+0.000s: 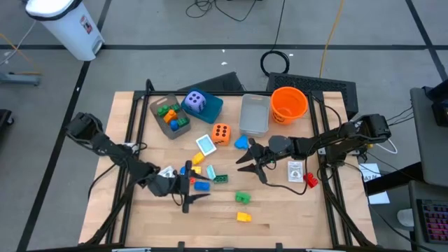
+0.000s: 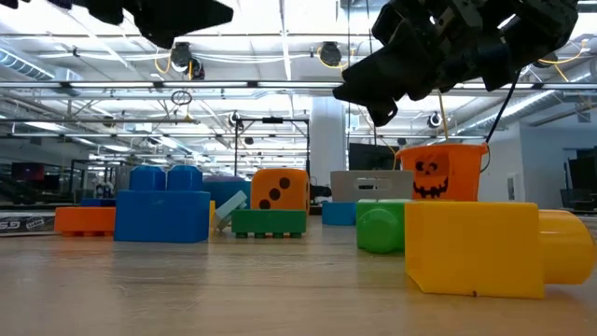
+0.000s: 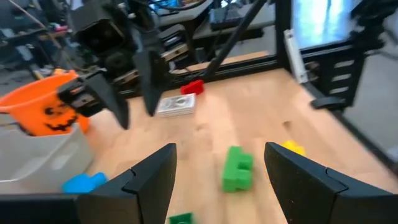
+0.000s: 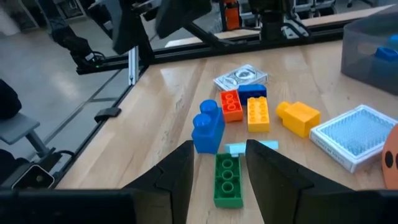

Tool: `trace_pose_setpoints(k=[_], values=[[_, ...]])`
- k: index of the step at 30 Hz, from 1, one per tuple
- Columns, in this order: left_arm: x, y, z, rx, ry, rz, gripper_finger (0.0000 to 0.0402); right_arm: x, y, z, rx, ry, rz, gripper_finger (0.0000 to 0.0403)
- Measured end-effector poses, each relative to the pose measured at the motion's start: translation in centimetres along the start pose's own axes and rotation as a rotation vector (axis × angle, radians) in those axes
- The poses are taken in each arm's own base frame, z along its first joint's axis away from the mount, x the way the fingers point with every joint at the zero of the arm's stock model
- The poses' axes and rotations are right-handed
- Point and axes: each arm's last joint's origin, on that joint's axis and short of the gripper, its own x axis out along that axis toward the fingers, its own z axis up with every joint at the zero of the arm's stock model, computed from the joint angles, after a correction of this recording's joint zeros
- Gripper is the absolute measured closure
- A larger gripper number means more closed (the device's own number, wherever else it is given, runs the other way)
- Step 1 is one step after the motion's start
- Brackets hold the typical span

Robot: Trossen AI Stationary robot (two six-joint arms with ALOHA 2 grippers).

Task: Pick & Place Toys
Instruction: Put the blue game piece into the black bin

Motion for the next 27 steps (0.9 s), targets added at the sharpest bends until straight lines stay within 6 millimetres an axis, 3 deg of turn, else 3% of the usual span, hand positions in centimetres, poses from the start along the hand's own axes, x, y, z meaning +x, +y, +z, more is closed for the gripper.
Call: trace_pose_setpoints(k=[11, 20, 24, 27], values=[[1.5, 3.3, -0.7, 0.074, 0.077, 0.102, 0.0149, 0.0, 0.3, 0.2, -0.049, -0.017, 0.044, 0.0264], [2.7, 6.3, -1.9, 0.08, 0.164, 0.032, 0.0149, 0.1, 2.2, 1.4, -0.204, -0.167, 0.159, 0.0264], [2.7, 6.8, -2.6, 0.057, 0.236, -0.007, 0.0149, 0.2, 3.2, 1.2, -0.266, -0.171, 0.183, 0.0264], [2.6, 6.6, -2.0, 0.007, 0.283, -0.081, 0.0149, 0.2, 3.5, 1.1, -0.252, -0.163, 0.197, 0.0264]])
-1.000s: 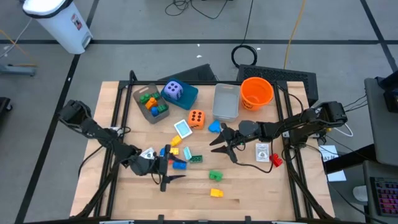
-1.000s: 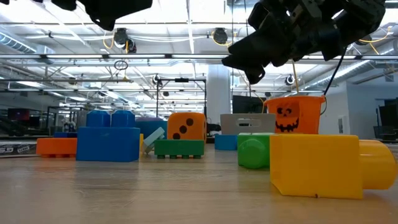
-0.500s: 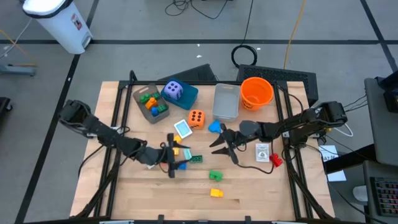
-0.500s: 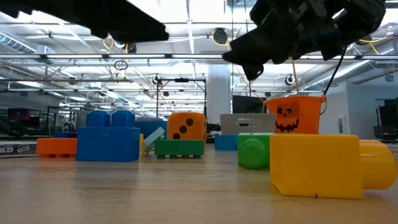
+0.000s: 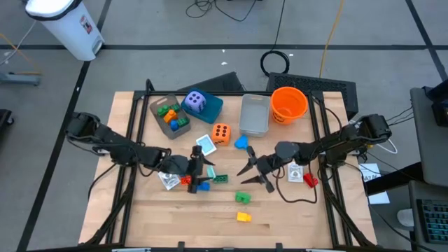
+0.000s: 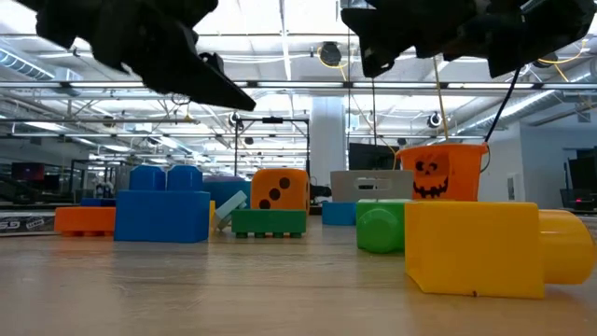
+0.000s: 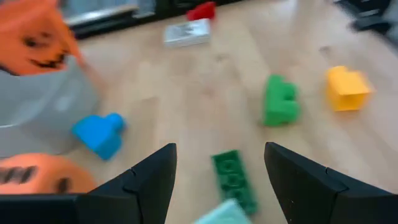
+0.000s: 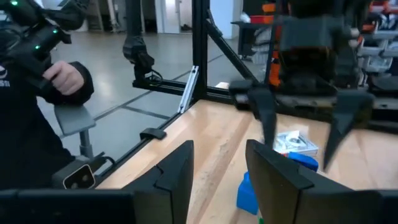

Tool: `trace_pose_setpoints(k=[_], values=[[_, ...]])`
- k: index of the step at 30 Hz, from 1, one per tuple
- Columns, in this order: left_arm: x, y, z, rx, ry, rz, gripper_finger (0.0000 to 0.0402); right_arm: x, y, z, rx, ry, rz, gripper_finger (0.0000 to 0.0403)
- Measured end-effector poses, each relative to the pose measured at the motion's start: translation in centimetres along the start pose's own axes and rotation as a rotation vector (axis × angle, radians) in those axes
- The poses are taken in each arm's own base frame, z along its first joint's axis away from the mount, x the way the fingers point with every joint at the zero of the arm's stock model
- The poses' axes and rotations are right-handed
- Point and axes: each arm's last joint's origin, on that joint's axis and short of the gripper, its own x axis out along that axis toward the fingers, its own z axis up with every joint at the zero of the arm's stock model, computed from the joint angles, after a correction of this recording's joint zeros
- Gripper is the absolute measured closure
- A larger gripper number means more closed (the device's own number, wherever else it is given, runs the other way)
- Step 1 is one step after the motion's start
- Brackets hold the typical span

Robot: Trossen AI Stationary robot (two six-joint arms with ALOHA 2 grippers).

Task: Pick & Place Toys
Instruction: Put the blue game piece into the black bin

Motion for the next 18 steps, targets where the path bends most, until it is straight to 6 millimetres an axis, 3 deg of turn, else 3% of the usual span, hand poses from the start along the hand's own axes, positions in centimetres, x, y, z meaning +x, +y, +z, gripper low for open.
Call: trace_pose_setpoints(k=[8, 18], values=[[-1.2, -2.2, 0.2, -0.099, 0.283, -0.077, 0.0149, 0.3, 1.2, -0.7, 0.065, 0.077, 0.023, 0.0251], [-0.8, -2.9, -0.7, -0.174, 0.342, -0.113, 0.0149, 0.4, 1.6, -0.8, 0.057, 0.079, -0.014, 0.0184]])
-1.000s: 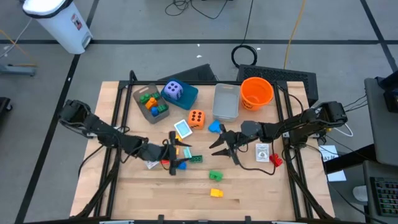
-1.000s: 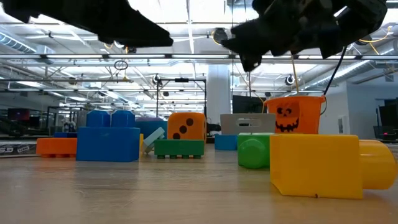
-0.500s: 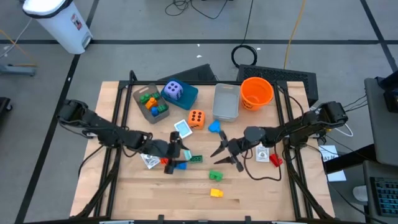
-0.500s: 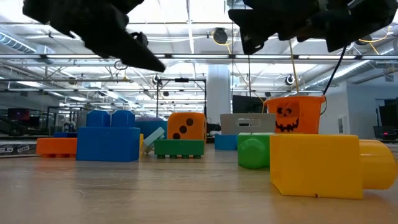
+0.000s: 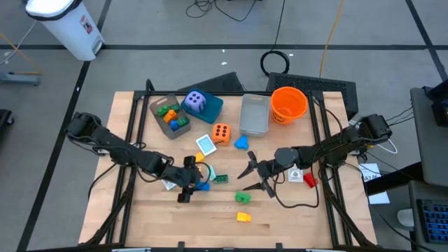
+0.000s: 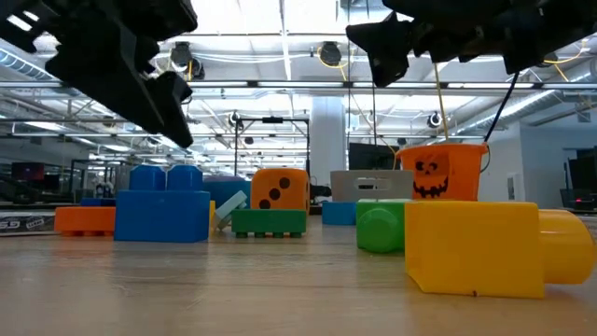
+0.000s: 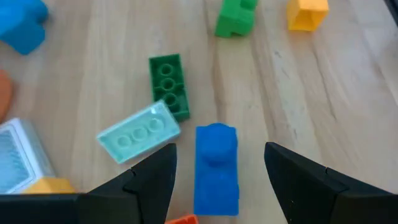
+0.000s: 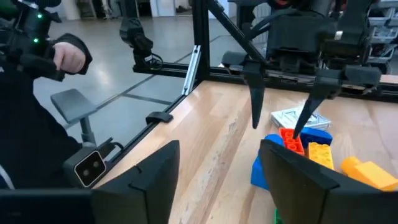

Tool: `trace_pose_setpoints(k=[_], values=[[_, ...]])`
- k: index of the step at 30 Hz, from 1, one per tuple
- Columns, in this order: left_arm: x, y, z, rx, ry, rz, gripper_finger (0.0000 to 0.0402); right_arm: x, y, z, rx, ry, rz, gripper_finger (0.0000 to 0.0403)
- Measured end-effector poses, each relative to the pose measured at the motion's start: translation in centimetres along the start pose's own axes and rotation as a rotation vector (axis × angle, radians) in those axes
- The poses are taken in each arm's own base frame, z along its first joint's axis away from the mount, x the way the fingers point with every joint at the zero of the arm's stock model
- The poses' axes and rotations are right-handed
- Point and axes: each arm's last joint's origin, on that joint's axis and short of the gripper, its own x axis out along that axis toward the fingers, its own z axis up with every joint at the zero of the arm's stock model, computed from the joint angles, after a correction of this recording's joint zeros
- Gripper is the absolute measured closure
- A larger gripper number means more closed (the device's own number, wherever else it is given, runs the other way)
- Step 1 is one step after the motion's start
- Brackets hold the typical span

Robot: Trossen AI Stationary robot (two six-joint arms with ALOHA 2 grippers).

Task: Pick & Place Toys
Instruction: Put the blue game piece into the black bin

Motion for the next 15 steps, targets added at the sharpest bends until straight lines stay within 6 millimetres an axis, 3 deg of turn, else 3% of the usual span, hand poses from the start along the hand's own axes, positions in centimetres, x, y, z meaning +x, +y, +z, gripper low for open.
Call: trace_pose_setpoints(k=[10, 15], values=[[2.7, 0.5, -0.6, -0.004, 0.04, 0.025, 0.0149, -0.1, -0.3, -0.4, -0.005, 0.041, -0.012, 0.0173], [3.1, 0.7, -0.7, -0.012, 0.06, 0.013, 0.0149, -0.1, -0.5, -0.5, 0.001, 0.049, -0.017, 0.0175]])
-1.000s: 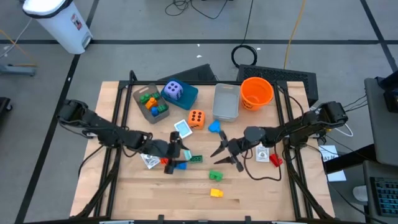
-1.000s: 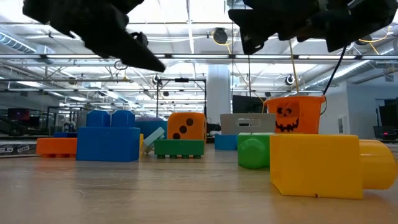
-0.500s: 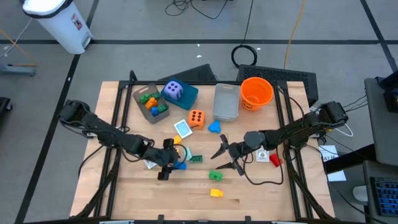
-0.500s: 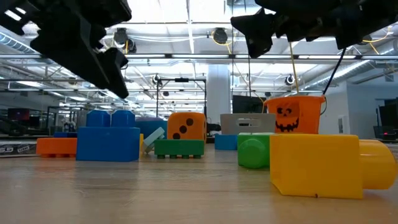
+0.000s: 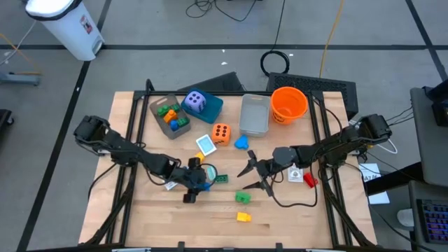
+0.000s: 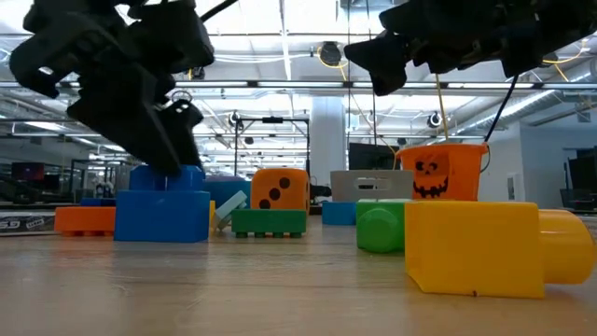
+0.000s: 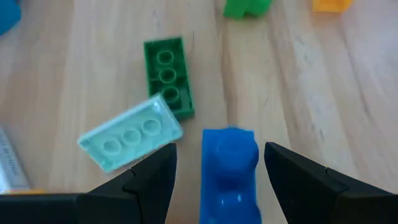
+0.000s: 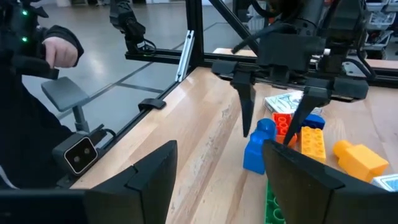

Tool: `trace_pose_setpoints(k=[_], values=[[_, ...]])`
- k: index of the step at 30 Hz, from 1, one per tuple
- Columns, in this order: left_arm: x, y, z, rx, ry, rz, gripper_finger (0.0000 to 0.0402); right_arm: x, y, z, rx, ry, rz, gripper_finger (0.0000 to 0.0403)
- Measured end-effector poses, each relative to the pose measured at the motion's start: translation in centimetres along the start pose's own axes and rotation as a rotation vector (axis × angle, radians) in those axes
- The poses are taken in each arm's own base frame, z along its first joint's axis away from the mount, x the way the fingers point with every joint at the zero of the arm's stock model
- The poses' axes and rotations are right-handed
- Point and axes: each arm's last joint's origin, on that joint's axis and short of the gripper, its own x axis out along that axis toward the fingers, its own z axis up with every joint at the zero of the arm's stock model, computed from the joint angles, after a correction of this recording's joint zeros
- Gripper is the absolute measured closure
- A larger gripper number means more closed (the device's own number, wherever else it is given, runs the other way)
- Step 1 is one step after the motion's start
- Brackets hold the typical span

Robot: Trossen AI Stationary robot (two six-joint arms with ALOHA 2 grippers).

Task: Pick & Place Toys
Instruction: Put the blue game piece into the black bin

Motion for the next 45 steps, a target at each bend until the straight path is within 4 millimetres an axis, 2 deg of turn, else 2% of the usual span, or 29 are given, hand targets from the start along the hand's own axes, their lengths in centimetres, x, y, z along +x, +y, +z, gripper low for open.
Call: trace_pose_setpoints(k=[11, 17, 20, 27, 31, 37, 45], values=[[1.6, 0.1, -1.0, -0.017, 0.078, -0.019, 0.0149, 0.0, 0.0, -0.1, -0.008, 0.012, 0.0, 0.0179], [1.6, 0.1, -0.9, -0.026, 0.075, -0.016, 0.0152, 0.0, 0.0, -0.1, -0.008, 0.013, -0.001, 0.018], [1.6, 0.2, -0.9, -0.028, 0.077, -0.013, 0.0173, 0.0, 0.0, -0.1, -0.008, 0.013, -0.001, 0.0181], [1.6, 0.3, -1.0, -0.022, 0.082, -0.008, 0.0253, 0.0, 0.0, -0.2, -0.007, 0.02, -0.001, 0.0179], [1.5, 0.3, -0.9, -0.015, 0.079, -0.014, 0.0254, 0.0, 0.0, -0.2, -0.007, 0.02, -0.001, 0.0179], [-0.6, 0.1, 0.8, -0.017, 0.065, -0.038, 0.0235, 0.0, 0.0, -0.2, -0.011, 0.02, -0.001, 0.0179], [-5.8, 0.8, 2.9, 0.016, 0.077, 0.045, 0.0253, 0.0, 0.0, -0.2, -0.011, 0.017, -0.001, 0.0179]])
